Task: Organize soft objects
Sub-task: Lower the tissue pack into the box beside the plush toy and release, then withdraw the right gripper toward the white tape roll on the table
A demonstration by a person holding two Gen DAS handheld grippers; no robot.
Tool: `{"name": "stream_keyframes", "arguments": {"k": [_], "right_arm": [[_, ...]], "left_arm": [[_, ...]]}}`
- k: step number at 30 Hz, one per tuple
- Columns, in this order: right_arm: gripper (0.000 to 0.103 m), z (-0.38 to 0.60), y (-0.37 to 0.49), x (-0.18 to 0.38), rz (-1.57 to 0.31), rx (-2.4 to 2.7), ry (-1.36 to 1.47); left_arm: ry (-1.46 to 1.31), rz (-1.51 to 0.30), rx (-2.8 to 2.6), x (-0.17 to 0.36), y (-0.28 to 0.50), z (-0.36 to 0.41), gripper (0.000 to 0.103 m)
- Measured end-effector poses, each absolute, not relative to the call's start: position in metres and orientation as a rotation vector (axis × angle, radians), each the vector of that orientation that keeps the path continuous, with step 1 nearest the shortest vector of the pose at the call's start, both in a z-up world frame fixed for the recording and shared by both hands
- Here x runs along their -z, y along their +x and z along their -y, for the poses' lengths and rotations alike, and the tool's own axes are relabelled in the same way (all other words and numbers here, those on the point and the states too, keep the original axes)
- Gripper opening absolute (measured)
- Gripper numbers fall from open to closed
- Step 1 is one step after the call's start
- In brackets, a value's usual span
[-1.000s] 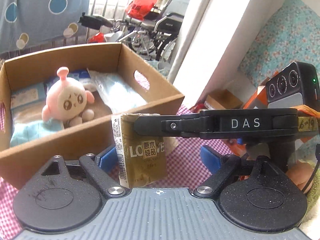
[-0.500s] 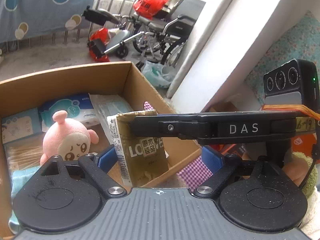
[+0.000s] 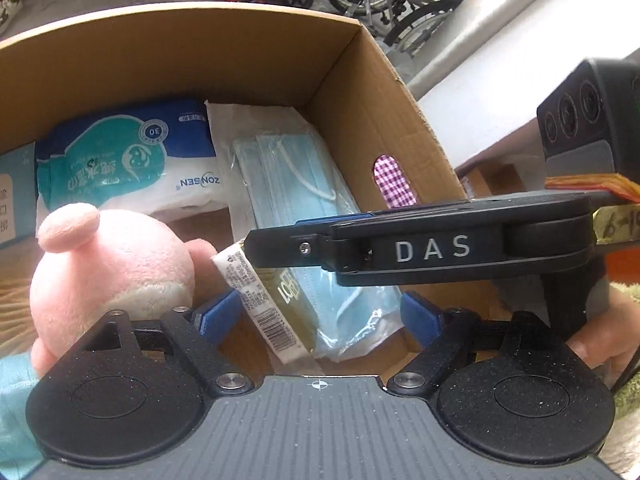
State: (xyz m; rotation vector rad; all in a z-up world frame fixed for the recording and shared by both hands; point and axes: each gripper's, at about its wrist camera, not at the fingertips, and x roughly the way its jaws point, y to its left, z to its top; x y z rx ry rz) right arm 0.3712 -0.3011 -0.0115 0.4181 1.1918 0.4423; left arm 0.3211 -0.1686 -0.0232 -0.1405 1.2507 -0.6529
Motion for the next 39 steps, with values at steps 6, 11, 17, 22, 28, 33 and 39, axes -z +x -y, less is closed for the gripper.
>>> {"name": "stream_keyframes", "arguments": {"k": [6, 11, 17, 22, 28, 33, 39], "right_arm": [[0.043, 0.299, 0.373, 0.007, -1.176, -0.432, 0.396], [0.043, 0.307, 0.361, -0.015, -1.116, -0.425, 0.387], [0.043, 0.301, 0.341, -0.035, -1.1, -0.473, 0.344], [0.044, 0.273, 0.333, -0.022, -1.223, -0.582, 0.318], [0.053, 0.245, 0.334, 0.013, -1.445, -0.641, 0.297], [0.061, 0.241, 0.334, 0.024, -1.523, -0.613, 0.28], [0.062, 0.246, 0.344, 0.028, -1.505, -0.516, 0.311]], "left_arm": [[-0.087, -1.206, 0.633, 0.017, 0.318, 0.169, 0.089], [-0.056, -1.117, 0.628, -0.006, 0.302, 0.153, 0.092], [-0.057, -0.987, 0.627, -0.045, 0.265, 0.121, 0.098], [-0.106, -0.896, 0.609, -0.071, 0.233, 0.083, 0.102], [-0.147, -0.823, 0.533, -0.074, 0.186, 0.032, 0.102], [-0.26, -0.838, 0.478, -0.051, 0.16, -0.012, 0.102], [-0.398, -0.879, 0.445, -0.022, 0.148, -0.049, 0.102]]}}
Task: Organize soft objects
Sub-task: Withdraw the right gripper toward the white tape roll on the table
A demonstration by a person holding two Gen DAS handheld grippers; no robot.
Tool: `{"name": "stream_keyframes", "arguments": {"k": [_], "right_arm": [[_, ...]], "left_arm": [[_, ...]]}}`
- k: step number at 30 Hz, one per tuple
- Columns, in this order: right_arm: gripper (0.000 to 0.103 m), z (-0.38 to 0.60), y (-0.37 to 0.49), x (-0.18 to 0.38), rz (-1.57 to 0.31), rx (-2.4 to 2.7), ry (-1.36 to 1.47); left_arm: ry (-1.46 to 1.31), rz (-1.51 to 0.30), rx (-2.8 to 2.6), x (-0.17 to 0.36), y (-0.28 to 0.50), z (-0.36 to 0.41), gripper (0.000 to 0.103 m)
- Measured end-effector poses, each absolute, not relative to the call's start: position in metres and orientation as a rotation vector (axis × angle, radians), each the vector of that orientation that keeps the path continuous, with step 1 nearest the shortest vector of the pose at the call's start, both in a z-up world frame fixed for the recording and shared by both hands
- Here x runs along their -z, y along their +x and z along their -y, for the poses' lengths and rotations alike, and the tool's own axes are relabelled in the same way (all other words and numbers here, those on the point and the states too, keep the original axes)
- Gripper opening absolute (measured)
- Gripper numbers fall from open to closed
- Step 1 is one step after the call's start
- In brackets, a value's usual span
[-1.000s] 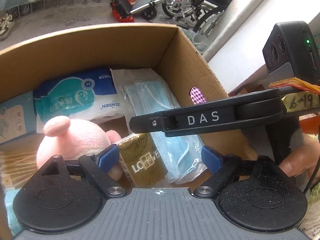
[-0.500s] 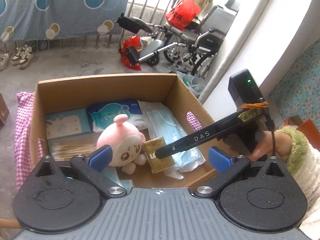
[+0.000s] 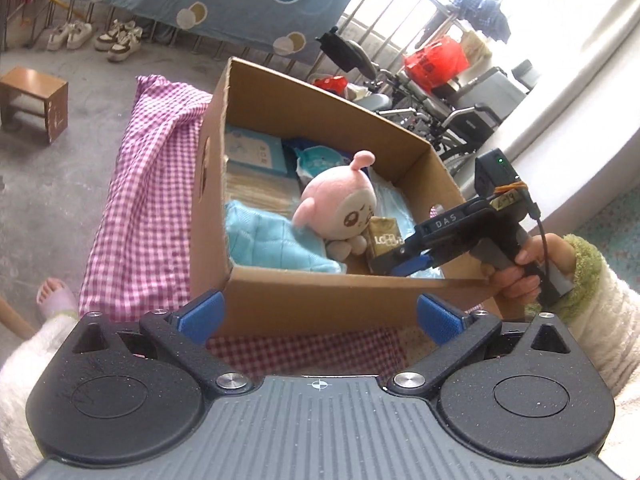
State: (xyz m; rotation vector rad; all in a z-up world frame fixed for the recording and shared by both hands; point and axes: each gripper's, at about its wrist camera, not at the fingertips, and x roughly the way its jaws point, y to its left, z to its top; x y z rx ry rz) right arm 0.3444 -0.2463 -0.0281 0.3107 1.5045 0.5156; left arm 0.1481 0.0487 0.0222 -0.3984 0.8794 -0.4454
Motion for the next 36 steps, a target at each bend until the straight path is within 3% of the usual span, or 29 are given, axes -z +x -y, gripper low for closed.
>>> {"name": "stream_keyframes", "arguments": {"k": [7, 15, 20, 31, 36], "right_arm": [[0.063, 0.263, 0.321, 0.008, -1.445, -0.483, 0.36], [0.064, 0.276, 0.223, -0.068, -1.113, -0.561, 0.389], [0.065, 0.278, 0.17, -0.085, -1.007, -0.56, 0.411], [0.065, 0.262, 0.097, -0.025, -0.93, -0.415, 0.432], [0.056, 0.259, 0.083, 0.003, -0.983, -0.335, 0.333]], "left_arm": [[-0.414, -0.887, 0.43, -0.008, 0.129, -0.062, 0.102], [-0.324, -0.911, 0.443, 0.002, 0.11, -0.039, 0.102], [-0.266, -0.946, 0.505, 0.01, 0.094, -0.018, 0.102], [-0.118, -1.016, 0.53, 0.027, 0.074, 0.027, 0.102], [-0.076, -0.999, 0.575, 0.023, 0.069, 0.037, 0.101]]}}
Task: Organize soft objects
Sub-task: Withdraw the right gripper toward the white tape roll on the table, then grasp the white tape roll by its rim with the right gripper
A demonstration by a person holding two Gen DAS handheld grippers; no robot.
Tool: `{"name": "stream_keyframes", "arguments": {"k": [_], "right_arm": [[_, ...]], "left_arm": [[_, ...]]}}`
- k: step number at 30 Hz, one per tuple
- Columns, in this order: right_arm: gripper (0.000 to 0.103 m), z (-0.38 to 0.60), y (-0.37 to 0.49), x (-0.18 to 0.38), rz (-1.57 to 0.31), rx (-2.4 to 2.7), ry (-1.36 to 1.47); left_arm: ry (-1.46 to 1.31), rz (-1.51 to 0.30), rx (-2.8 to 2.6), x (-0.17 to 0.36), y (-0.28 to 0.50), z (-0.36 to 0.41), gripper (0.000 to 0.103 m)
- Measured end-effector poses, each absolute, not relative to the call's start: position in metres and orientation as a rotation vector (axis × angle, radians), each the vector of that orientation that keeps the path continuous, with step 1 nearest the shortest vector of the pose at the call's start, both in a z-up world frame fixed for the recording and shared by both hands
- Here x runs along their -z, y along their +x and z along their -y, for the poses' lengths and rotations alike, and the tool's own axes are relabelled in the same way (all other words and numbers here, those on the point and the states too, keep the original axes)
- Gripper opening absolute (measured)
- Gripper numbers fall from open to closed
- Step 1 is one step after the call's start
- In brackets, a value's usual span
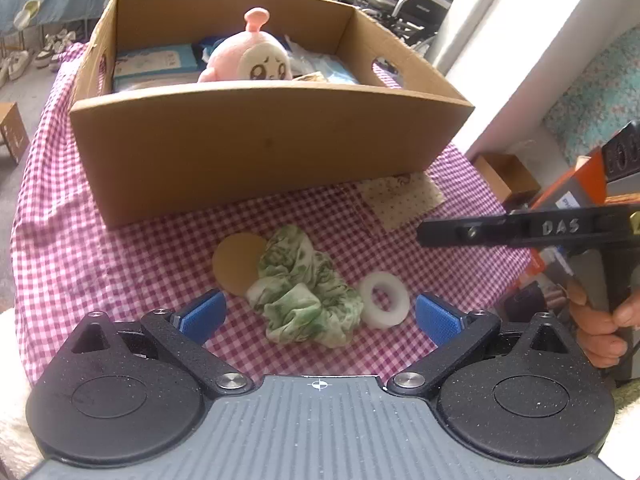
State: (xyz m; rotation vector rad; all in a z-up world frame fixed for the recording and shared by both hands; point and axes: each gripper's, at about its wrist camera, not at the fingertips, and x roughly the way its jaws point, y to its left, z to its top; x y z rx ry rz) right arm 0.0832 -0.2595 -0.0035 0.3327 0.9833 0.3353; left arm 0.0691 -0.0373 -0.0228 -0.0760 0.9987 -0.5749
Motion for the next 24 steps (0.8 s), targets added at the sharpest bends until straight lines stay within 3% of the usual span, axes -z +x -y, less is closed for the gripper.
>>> {"name": "stream_keyframes", "arguments": {"k": [12, 17, 24], "right_arm": [[0.035, 0.229, 0.078, 0.031, -1.059, -0.429, 0.033], [0.024, 0.226, 0.082, 0.04, -1.07, -0.442, -0.045], [0.022, 0.242, 0.088, 0.039, -1.045, -0.394, -0.023]], "left_arm": [[0.249, -0.957, 0.636, 0.025, 0.065, 0.094, 0.1], [0.255, -0.986, 0.658, 0.031, 0.066, 0.092, 0.1], [0.263, -0.976, 0.722, 0.033, 0.067, 0.104, 0.1]]}}
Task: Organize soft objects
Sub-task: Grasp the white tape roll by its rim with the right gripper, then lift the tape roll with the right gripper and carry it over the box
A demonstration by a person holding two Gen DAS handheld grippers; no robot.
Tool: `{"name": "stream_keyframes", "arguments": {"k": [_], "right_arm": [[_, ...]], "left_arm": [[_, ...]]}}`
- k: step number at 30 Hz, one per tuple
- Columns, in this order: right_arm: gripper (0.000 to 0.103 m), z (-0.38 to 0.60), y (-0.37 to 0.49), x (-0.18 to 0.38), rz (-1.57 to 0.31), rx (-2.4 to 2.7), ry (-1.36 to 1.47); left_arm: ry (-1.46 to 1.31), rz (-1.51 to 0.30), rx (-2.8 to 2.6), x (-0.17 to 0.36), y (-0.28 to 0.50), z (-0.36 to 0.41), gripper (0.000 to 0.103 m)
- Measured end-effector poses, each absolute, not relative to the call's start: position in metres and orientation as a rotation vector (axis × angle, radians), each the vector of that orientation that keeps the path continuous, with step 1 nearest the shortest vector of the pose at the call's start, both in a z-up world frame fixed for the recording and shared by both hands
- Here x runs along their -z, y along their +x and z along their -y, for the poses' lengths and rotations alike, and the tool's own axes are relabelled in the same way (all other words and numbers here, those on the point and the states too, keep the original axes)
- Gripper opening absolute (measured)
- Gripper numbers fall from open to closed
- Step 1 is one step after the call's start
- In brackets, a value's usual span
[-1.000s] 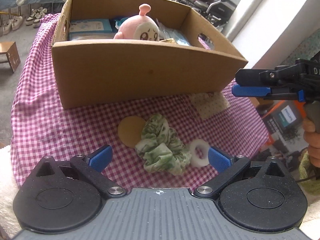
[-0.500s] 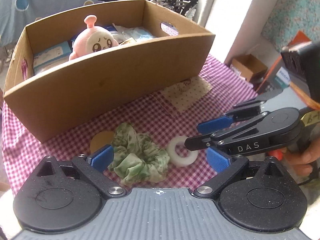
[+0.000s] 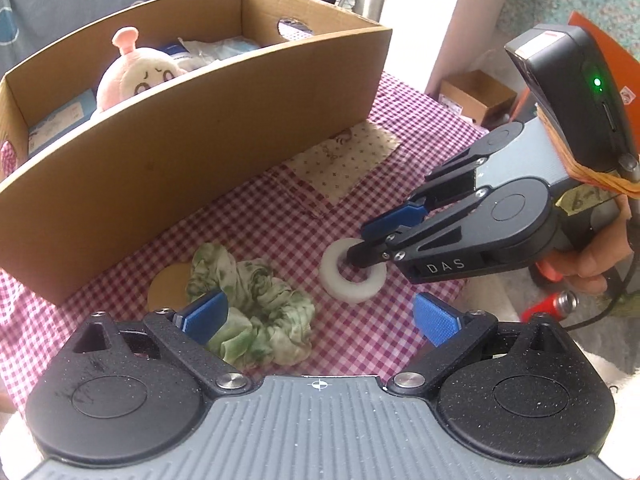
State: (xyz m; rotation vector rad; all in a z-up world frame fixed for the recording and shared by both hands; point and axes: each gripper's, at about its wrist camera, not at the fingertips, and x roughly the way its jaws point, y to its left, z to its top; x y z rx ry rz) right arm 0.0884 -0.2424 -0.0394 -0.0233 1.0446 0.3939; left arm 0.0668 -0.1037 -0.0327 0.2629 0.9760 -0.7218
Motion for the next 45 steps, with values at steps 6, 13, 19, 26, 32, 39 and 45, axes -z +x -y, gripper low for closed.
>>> {"name": "stream_keyframes", "arguments": {"k": [6, 13, 19, 26, 32, 39, 45], "right_arm": [[0.022, 0.266, 0.093, 0.04, -1.037, -0.355, 0.052], [0.022, 0.285, 0.095, 0.043, -1.037, -0.377, 0.151], [0.022, 0.292, 0.091, 0.041, -1.028, -0.397, 0.169], [0.017, 0.29, 0.086, 0.04, -1.012, -0.416, 0.137], [0.015, 0.281, 0.078, 0.021, -0.958, -0.406, 0.095], [0.015, 0.26, 0.079, -0.067, -0.695, -0.448, -0.038], [0.015, 0.238, 0.134, -0.11, -0.63, -0.534, -0.117]], "left_arm": [[0.361, -0.923, 0.771, 0.042, 0.072, 0.139, 0.094], [0.49, -0.94, 0.794, 0.067, 0.081, 0.178, 0.073], [0.497, -0.955, 0.8, 0.074, 0.085, 0.19, 0.067], [0.462, -0.958, 0.808, 0.075, 0.089, 0.191, 0.049], [0.446, -0.916, 0.801, 0.069, 0.081, 0.19, 0.048], [0.419, -0.674, 0.73, -0.006, 0.069, 0.158, 0.048], [0.394, -0.569, 0.657, -0.057, 0.104, 0.136, 0.048]]}}
